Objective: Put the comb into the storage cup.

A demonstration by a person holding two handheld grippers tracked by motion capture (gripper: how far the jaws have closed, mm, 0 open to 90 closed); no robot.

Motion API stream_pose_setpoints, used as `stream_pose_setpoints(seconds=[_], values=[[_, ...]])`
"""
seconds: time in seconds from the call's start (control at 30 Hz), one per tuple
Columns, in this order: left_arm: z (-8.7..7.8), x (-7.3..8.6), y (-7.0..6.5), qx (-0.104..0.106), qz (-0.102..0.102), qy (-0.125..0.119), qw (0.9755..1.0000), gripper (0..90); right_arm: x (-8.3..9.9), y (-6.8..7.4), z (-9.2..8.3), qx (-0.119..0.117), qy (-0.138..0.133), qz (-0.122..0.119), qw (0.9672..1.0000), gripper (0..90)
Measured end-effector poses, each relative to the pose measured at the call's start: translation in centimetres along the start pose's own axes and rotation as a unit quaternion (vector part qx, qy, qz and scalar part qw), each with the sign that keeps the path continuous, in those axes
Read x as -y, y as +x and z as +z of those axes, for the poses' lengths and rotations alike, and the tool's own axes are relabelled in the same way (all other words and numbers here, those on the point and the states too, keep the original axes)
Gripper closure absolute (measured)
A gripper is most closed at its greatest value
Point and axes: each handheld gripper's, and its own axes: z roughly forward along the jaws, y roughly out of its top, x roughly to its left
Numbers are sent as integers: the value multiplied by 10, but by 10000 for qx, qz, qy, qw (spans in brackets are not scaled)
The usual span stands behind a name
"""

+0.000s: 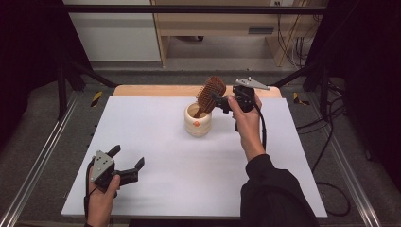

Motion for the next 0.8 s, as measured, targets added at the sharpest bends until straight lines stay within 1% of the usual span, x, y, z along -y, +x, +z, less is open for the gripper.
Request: stream_pose_setpoints(seconds=[0.33, 0.43, 0.6, 0.73, 0.8], values=[[0, 0, 0, 0, -8, -5, 10000, 19, 0, -5, -10, 10, -33, 4, 10000, 76], [0, 0, 1, -3, 5, -3, 10000, 19, -1, -7, -13, 25, -58, 40, 10000, 66], [-1, 0, 2, -16, -21, -20, 10000, 19, -1, -11, -19, -4, -111, 38, 9999, 62], [-1, 0, 3, -16, -32, -29, 10000, 19, -1, -14, -25, -6, -136, 20, 9999, 62], [-3, -1, 6, 6, -13, -41, 10000, 19, -2, -15, -28, -31, -161, 46, 9999, 67]])
